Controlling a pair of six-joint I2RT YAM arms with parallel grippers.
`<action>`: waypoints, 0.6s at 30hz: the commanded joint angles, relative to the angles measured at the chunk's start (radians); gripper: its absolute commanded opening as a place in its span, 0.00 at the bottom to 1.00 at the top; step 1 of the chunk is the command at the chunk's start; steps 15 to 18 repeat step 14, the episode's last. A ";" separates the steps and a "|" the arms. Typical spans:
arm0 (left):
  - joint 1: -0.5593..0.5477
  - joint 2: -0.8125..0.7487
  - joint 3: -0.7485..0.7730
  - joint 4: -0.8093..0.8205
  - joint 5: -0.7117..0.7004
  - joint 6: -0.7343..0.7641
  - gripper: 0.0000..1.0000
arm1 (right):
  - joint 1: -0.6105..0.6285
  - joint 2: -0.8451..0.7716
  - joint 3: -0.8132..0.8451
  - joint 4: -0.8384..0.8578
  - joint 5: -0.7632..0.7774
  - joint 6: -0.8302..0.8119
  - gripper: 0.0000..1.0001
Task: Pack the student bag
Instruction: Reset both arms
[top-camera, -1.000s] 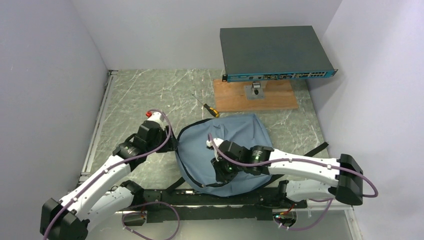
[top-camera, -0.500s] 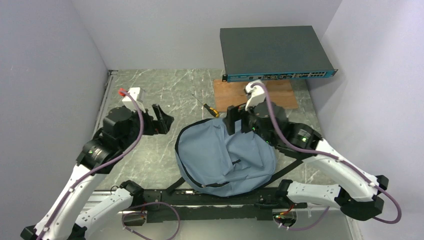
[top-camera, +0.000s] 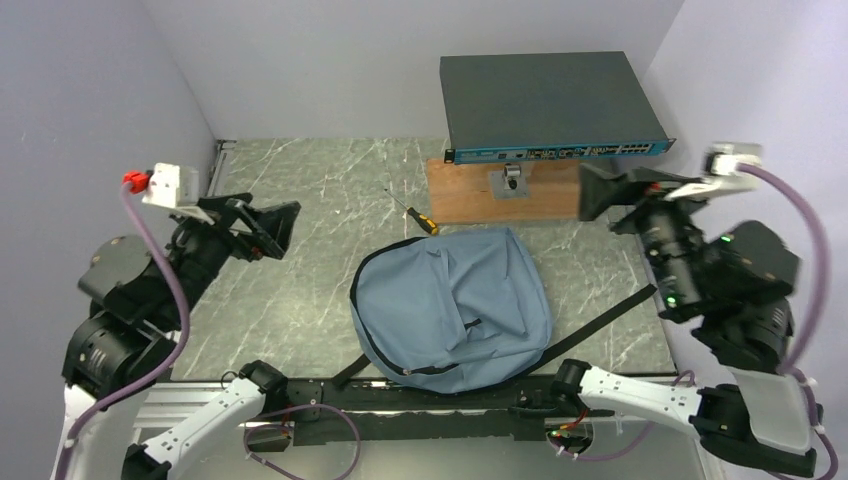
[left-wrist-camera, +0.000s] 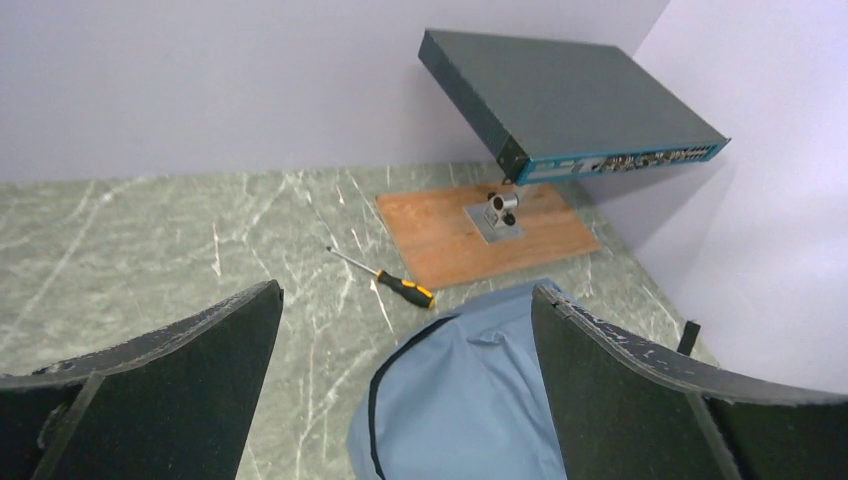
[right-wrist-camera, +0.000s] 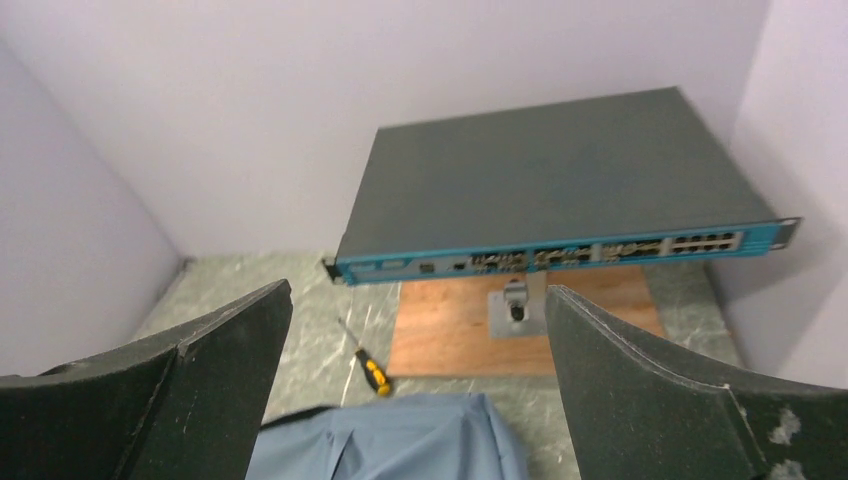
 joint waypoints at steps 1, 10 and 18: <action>0.003 -0.032 0.054 0.035 -0.044 0.072 1.00 | 0.000 -0.043 0.016 0.109 0.089 -0.124 1.00; 0.003 -0.071 0.048 0.045 -0.093 0.090 1.00 | 0.000 -0.046 -0.004 0.129 0.031 -0.163 1.00; 0.003 -0.057 0.056 0.042 -0.086 0.092 1.00 | 0.002 -0.054 -0.021 0.145 0.010 -0.174 1.00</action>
